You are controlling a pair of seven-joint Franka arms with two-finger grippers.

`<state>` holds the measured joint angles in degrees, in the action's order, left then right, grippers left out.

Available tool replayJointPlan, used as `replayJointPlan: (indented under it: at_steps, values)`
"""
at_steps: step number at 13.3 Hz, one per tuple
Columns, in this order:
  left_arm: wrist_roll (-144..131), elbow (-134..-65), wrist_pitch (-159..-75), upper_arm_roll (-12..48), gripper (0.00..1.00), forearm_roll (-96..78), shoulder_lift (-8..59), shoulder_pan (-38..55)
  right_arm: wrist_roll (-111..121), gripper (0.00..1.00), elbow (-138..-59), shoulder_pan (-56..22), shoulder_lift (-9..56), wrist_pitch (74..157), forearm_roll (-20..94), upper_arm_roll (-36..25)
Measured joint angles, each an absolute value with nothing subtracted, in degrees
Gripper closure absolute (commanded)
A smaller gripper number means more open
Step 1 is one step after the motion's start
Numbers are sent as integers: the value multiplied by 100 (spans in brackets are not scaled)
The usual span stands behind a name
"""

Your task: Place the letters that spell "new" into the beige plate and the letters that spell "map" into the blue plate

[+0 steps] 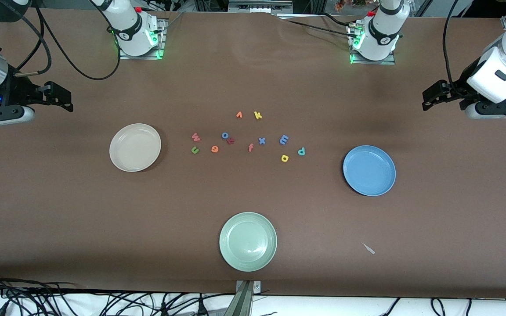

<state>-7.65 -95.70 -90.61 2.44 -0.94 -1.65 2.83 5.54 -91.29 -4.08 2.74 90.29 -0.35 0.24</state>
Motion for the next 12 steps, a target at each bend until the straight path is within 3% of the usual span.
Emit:
replayJointPlan:
  at_steps: [12]
  values:
    - [-765, -9569, -9088, 244, 0, -94, -157, 276, 554, 0, -9129, -414, 274, 9092, -34, 35]
